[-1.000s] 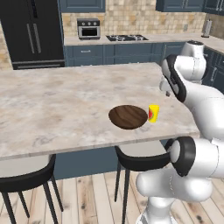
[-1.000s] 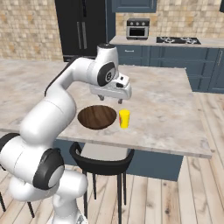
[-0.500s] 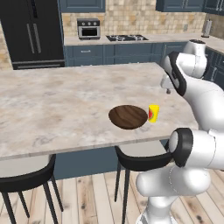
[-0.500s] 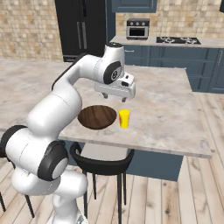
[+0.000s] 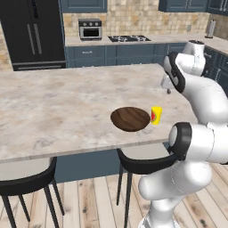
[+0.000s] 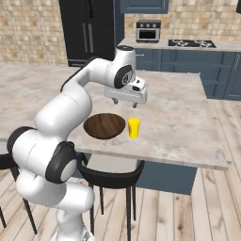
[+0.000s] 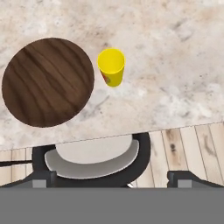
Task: Place the cup inside the bowl on the dining table and move the bowl to any counter.
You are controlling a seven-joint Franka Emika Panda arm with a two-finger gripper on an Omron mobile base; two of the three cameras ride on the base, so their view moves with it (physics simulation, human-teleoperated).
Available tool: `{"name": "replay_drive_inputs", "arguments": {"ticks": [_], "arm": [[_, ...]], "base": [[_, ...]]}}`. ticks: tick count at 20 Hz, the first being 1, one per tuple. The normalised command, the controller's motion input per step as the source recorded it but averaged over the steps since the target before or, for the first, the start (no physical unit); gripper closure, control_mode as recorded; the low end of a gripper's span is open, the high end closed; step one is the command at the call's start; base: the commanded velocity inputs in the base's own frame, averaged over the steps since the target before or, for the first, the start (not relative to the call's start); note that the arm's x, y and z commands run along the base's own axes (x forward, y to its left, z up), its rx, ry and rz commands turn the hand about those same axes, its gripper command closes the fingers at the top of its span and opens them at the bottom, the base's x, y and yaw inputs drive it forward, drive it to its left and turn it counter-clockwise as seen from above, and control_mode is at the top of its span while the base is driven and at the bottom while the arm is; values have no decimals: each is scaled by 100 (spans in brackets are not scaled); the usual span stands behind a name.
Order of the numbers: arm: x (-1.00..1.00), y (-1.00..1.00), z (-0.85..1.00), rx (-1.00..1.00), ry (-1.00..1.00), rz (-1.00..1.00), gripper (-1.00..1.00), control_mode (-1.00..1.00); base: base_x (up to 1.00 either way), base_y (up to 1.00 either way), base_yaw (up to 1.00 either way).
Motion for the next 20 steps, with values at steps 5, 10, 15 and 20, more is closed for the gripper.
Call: {"name": "replay_drive_inputs", "arguments": {"ticks": [5, 10, 15, 20], "arm": [[21, -6, -15, 0, 0, 0, -100, -100], [23, -10, -18, 1, 0, 1, -100, -100], [28, -9, -12, 1, 0, 1, -100, -100], [29, -3, -9, 0, 0, 1, -100, -100]], "base": [[0, 0, 0], [0, 0, 0], [0, 0, 0], [0, 0, 0]]}}
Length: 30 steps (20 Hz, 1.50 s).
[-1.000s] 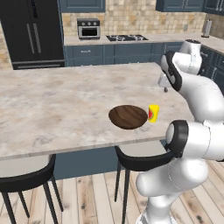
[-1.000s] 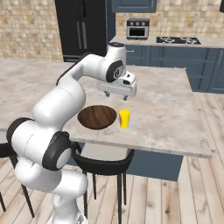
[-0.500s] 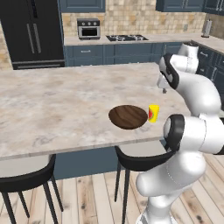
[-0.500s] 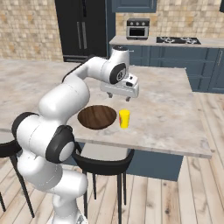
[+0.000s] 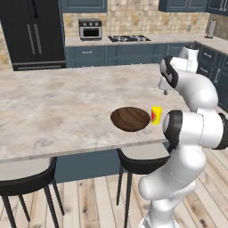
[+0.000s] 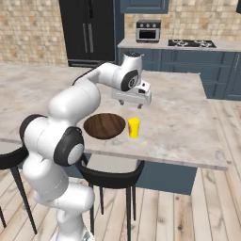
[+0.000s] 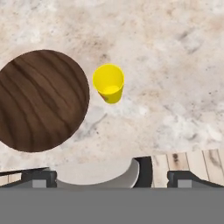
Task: Place the cup inside the bowl on the dining table and move the bowl to any counter.
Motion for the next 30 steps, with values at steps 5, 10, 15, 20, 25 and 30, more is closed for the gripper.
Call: {"name": "replay_drive_inputs", "arguments": {"ticks": [5, 10, 15, 20, 25, 30], "arm": [[30, 0, -5, 0, 0, 1, -100, -100], [30, -3, -5, 0, 0, 3, -100, -100], [33, -10, -5, 0, 0, 5, -100, -100], [14, -16, -5, 0, 0, 5, -100, -100], [16, -12, -3, 0, 0, 6, -100, -100], [22, -4, -3, 0, 0, 6, -100, -100]], "base": [[0, 0, 0], [0, 0, 0], [0, 0, 0], [0, 0, 0], [0, 0, 0], [0, 0, 0]]}}
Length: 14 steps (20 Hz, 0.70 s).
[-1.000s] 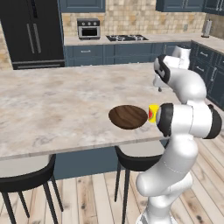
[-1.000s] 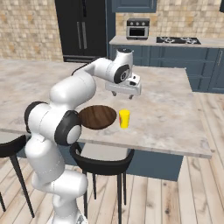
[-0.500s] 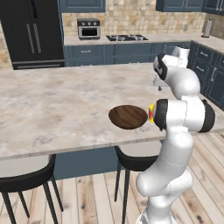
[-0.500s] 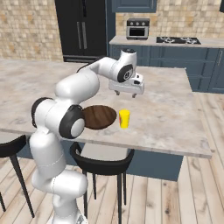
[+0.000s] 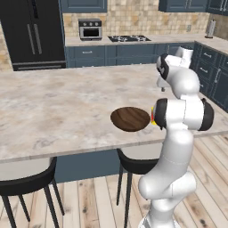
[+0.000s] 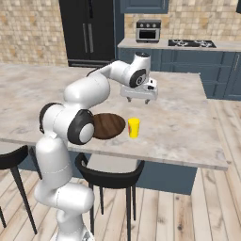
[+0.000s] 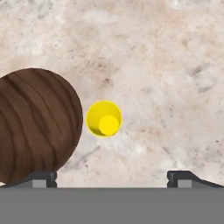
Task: Place the cup inside the bowl on the dining table and move the bowl to any counter.
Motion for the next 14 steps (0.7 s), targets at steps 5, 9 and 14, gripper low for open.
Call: {"name": "replay_drive_inputs", "arguments": {"ticks": [5, 9, 14], "arm": [[26, -1, -3, 0, 0, 6, -100, -100], [14, 0, -1, 0, 0, 6, -100, -100], [1, 0, -8, 0, 0, 4, -100, -100]], "base": [[0, 0, 0], [0, 0, 0], [0, 0, 0]]}}
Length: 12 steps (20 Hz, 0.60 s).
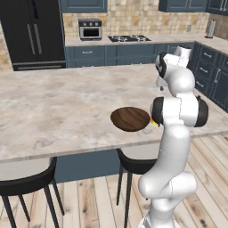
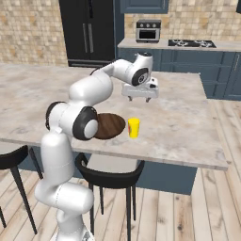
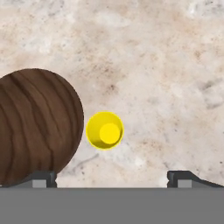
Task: Place the cup inside the bowl on the dining table and move the bowl to any counter.
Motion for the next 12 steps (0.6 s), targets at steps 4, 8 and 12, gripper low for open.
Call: {"name": "replay_drive_inputs", "arguments": {"ticks": [4, 8, 12], "arm": [[4, 0, -12, 0, 0, 3, -100, -100], [9, -1, -13, 0, 0, 3, -100, -100], [8, 0, -16, 0, 0, 3, -100, -100]], "base": [[0, 0, 0], [0, 0, 0], [0, 0, 0]]}}
